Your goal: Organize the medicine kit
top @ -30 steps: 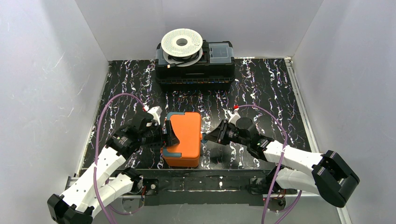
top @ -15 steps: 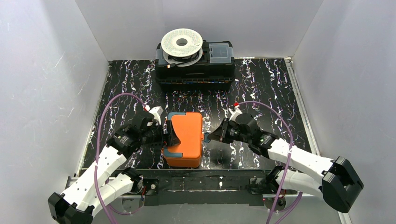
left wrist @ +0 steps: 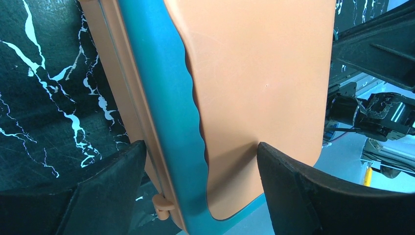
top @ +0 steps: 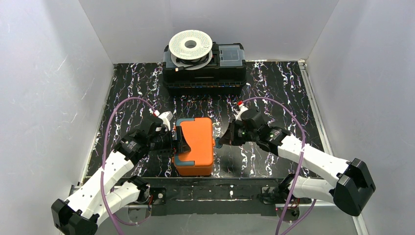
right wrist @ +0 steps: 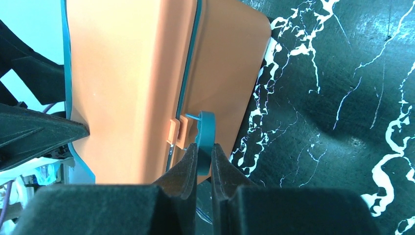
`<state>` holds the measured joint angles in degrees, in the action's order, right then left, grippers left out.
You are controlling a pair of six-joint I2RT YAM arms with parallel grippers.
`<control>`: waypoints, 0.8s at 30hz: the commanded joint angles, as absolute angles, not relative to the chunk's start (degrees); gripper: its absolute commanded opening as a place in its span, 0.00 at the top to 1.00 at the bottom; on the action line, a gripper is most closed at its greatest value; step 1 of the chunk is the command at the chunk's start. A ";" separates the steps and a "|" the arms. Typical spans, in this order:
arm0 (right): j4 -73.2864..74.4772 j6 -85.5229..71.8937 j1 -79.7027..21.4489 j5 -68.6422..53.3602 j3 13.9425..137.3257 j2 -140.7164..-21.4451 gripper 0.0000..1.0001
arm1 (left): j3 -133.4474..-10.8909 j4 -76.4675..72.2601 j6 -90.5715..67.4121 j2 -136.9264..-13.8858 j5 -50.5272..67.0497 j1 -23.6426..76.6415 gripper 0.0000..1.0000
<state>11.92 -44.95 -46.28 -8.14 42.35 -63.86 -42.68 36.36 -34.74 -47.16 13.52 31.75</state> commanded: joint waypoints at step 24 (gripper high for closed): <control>21.53 -34.70 -51.88 -7.83 59.66 -71.36 0.80 | -40.98 39.47 -33.12 -48.66 11.96 31.90 0.20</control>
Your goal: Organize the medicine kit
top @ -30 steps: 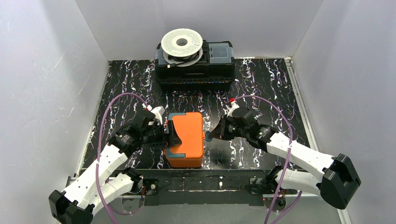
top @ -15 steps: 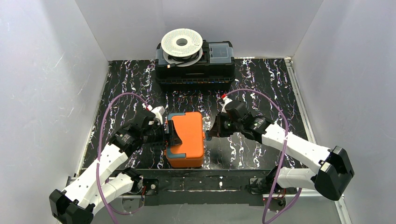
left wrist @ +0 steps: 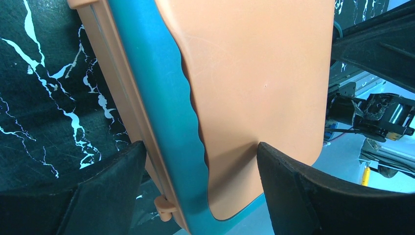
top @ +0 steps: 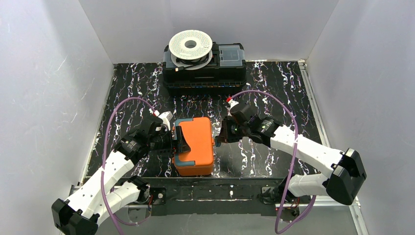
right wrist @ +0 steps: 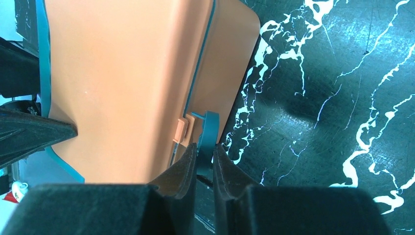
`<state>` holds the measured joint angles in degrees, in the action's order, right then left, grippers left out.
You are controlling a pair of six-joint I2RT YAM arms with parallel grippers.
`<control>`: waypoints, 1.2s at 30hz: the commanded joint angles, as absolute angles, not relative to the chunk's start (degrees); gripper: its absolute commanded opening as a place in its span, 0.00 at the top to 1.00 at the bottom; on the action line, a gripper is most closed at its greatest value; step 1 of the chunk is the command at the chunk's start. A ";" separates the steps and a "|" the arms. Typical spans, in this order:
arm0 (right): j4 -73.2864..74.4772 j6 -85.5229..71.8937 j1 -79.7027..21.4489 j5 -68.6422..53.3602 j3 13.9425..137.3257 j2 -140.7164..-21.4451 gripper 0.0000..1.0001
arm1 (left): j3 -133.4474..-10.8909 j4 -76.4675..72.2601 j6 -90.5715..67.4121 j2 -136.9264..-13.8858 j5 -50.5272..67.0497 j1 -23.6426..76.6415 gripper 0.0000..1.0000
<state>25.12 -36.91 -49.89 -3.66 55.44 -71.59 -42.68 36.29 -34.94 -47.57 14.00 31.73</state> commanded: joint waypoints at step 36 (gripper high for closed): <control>16.57 -38.44 -53.79 -8.76 57.46 -74.13 0.72 | -40.75 39.20 -32.76 -48.76 12.70 31.90 0.20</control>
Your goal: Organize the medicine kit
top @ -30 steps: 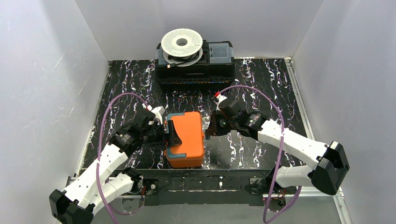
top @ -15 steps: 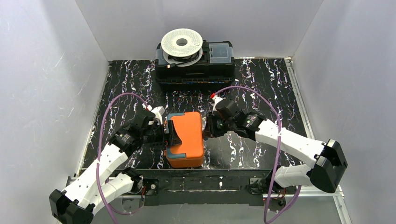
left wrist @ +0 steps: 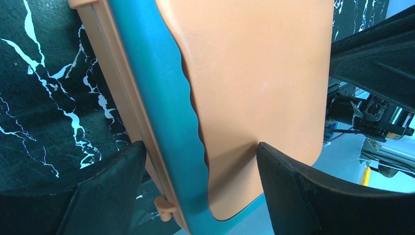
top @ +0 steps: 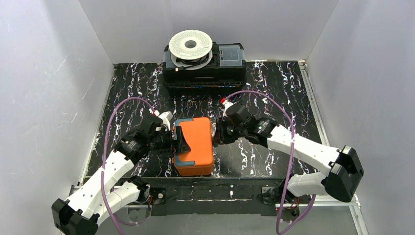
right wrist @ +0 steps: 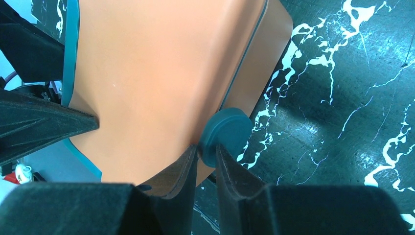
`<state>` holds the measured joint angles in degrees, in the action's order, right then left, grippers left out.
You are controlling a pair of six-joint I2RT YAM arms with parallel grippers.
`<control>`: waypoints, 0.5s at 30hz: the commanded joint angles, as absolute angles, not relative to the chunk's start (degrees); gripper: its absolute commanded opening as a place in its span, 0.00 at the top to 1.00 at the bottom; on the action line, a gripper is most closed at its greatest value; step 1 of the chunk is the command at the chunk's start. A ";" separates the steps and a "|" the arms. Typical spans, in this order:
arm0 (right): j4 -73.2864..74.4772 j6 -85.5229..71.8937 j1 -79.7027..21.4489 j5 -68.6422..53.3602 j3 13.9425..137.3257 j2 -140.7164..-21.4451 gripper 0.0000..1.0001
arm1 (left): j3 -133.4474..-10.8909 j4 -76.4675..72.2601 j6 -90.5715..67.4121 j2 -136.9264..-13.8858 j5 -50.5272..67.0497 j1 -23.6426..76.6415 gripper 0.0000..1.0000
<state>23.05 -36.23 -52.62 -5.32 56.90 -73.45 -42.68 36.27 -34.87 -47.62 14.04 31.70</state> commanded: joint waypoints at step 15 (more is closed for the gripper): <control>0.87 -46.04 -53.82 -12.66 48.23 -74.18 0.73 | -40.68 38.98 -32.67 -49.59 13.52 31.90 0.20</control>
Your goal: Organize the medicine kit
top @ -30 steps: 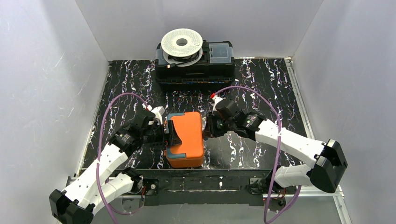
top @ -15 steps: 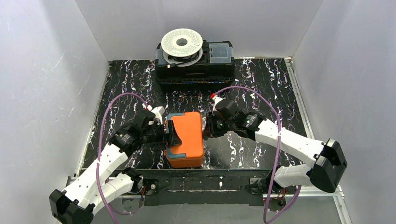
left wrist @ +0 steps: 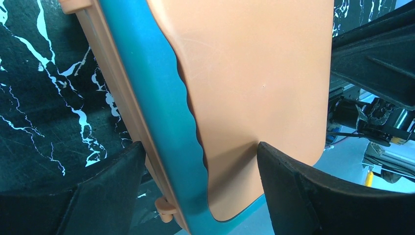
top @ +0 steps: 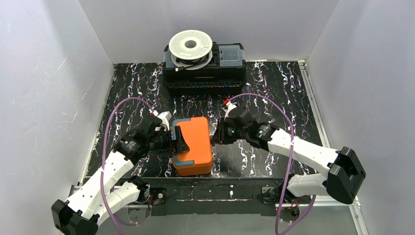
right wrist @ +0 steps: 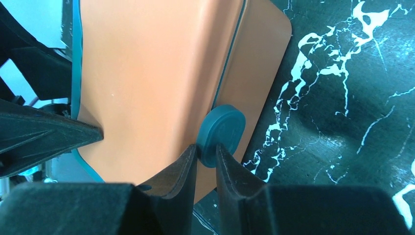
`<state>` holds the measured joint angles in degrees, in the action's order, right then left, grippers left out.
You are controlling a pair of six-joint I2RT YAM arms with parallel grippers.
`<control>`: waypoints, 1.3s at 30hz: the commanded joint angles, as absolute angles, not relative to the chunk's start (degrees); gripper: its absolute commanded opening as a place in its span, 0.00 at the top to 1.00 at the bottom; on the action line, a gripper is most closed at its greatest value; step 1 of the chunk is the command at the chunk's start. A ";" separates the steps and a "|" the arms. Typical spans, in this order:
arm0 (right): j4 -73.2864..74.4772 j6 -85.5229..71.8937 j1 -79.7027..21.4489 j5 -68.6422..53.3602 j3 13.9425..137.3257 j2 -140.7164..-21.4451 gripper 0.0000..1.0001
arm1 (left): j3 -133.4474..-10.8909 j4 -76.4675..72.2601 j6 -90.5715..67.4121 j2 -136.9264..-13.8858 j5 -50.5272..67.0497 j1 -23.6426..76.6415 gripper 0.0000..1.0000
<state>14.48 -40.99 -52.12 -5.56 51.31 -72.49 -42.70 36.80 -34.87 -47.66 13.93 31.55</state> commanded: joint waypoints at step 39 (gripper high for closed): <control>-6.51 -44.83 -53.53 -11.95 42.25 -66.87 0.46 | -47.06 44.27 -31.07 -52.90 7.67 31.90 0.18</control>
<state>-10.28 -47.99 -50.46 -9.28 37.15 -69.73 -46.35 42.30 -35.44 -49.69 10.07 30.22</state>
